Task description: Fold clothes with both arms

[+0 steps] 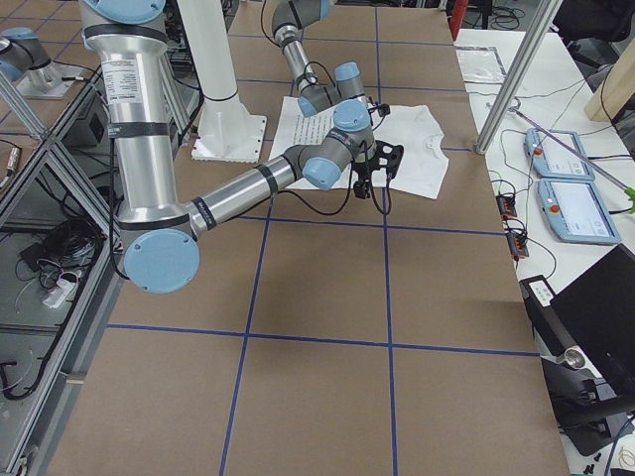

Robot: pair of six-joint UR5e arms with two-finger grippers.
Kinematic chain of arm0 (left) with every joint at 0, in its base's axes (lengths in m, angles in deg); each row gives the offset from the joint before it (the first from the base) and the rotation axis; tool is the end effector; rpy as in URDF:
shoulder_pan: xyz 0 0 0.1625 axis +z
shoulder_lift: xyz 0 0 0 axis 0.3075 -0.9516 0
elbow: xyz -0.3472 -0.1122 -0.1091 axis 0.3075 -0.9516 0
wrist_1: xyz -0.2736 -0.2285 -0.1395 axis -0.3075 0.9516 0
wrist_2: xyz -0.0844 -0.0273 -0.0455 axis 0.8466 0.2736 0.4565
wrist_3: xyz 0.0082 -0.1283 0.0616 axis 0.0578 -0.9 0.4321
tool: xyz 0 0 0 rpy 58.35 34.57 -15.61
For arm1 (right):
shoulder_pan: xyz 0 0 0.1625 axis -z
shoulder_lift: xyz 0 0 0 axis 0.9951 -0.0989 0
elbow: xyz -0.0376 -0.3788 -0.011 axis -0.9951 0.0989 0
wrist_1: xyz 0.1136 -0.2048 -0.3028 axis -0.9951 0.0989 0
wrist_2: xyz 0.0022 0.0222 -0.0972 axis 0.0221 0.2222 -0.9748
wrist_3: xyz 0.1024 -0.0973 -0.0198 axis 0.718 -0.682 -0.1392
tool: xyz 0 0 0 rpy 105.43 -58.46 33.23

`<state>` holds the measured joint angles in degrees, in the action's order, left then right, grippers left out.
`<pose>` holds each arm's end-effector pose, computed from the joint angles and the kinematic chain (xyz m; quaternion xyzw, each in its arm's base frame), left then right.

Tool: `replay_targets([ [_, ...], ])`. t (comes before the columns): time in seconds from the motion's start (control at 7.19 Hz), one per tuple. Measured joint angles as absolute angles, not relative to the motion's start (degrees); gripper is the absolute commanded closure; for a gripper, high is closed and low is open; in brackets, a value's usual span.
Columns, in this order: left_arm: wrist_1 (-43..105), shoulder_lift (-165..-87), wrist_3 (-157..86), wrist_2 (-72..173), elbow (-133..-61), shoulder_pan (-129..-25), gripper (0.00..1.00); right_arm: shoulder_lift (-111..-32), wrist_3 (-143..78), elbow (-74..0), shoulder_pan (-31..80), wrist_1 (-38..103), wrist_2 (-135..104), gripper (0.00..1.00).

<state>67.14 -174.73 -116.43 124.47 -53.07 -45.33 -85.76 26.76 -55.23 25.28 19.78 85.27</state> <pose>0.6765 -0.4861 0.0593 0.0963 0.6866 -0.1747 0.6991 -0.2179 -0.4680 0.3711 0.0426 -0.4959 0.2094 0.8417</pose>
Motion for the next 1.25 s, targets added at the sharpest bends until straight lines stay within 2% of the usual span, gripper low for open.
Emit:
replay_targets([
  [0.42, 66.76, -174.17, -116.99, 124.88, -55.40, -46.22, 0.23, -85.74, 29.94, -55.91, 26.98, 19.76, 85.16, 0.00],
  [0.56, 64.56, -172.07, -117.07, 126.62, -59.38, -47.31, 0.24, -85.83, 33.61, -56.89, 29.37, 19.70, 84.85, 0.00],
  [0.83, 56.94, -161.62, -116.34, 133.87, -73.59, -50.08, 0.24, -86.39, 45.54, -60.34, 38.05, 19.68, 80.02, 0.00],
  [1.11, 50.19, -149.26, -109.04, 138.22, -87.44, -52.58, 0.00, -89.09, 57.73, -64.75, 52.31, 20.04, 67.87, 0.01],
  [1.25, 47.54, -143.85, -105.58, 139.59, -93.03, -53.66, 0.00, -90.56, 62.54, -66.29, 60.13, 20.37, 60.76, 0.01],
])
